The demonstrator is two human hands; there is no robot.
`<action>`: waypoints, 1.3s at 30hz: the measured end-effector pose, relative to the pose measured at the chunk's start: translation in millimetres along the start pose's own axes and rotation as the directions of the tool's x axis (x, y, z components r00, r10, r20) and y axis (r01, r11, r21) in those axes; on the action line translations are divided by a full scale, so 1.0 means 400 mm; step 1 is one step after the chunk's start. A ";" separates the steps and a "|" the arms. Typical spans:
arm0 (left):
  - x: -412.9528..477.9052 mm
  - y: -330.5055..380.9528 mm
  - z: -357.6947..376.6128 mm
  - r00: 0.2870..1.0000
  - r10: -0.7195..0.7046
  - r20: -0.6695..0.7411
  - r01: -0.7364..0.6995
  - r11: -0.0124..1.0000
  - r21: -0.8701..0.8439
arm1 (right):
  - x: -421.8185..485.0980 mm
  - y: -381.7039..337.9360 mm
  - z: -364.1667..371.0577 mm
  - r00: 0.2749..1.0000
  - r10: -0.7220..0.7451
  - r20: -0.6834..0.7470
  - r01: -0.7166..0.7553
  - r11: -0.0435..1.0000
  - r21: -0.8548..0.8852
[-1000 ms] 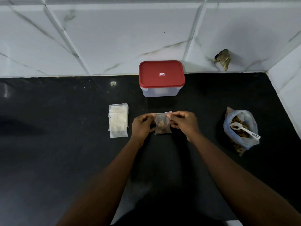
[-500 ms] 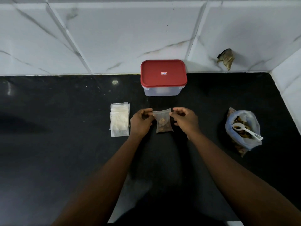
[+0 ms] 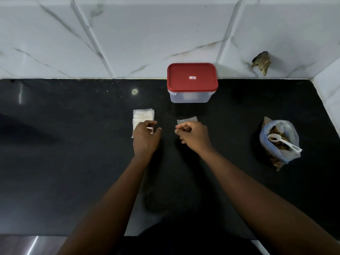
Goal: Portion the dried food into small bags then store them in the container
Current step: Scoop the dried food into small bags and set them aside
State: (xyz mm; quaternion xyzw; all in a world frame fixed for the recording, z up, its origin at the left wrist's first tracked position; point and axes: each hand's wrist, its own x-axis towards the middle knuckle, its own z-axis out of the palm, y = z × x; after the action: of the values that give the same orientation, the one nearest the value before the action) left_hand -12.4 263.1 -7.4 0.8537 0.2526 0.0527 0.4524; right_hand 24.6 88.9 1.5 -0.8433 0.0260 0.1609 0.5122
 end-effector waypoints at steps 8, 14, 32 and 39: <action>0.017 -0.071 -0.065 0.994 -0.074 -0.079 0.083 0.989 0.119 | 0.029 -0.055 0.142 0.998 0.031 0.060 -0.028 0.999 -0.040; 0.032 -0.100 -0.081 0.992 -0.119 -0.049 0.122 0.990 0.072 | 0.058 -0.052 0.218 0.994 0.093 0.054 -0.091 0.995 -0.050; 0.035 -0.056 -0.045 0.957 -0.269 0.106 0.287 0.843 -0.454 | 0.026 -0.060 0.109 0.987 0.156 0.043 -0.160 0.975 0.154; -0.014 0.007 0.015 0.955 -0.171 0.241 0.274 0.821 -0.502 | -0.023 -0.038 -0.040 0.986 0.153 0.060 -0.163 0.961 0.225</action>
State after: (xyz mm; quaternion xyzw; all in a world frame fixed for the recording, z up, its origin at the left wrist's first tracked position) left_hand -14.4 254.6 -8.0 0.6613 0.2834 -0.0126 0.6944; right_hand 23.0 81.1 24.1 -0.7701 0.1006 0.2149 0.5922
